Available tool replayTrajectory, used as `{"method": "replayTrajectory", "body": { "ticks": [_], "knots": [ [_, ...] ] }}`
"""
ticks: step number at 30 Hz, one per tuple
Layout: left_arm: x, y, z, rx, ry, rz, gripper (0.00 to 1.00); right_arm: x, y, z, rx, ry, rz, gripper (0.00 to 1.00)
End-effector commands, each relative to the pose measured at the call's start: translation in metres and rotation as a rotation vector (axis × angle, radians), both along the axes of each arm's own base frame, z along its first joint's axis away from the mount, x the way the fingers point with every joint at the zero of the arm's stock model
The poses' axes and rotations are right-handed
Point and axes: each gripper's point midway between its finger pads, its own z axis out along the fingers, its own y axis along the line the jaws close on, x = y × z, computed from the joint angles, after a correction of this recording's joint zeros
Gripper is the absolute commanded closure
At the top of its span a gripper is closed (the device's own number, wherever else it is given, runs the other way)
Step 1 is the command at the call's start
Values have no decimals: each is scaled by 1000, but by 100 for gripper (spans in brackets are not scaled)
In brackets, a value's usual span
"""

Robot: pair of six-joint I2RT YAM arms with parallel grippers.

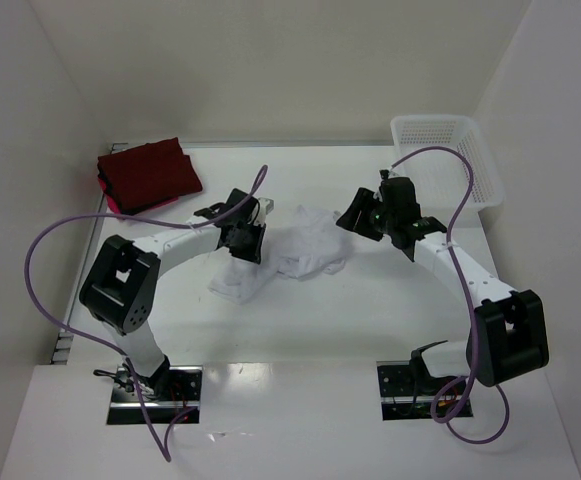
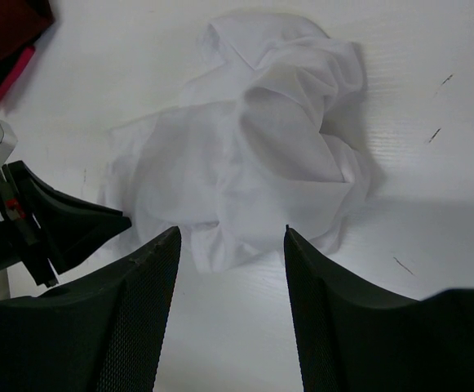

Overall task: Fold and stack the t-shirts
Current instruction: Flatten out the tshirt

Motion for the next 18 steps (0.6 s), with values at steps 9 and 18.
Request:
{"method": "replayTrajectory", "body": {
  "ticks": [9, 18],
  "knots": [
    [10, -6, 15, -56, -8, 7, 39, 6, 1, 27, 2, -94, -2, 40],
    [6, -8, -3, -48, 45, -1, 62, 5, 0, 30, 4, -102, -2, 40]
  ]
}}
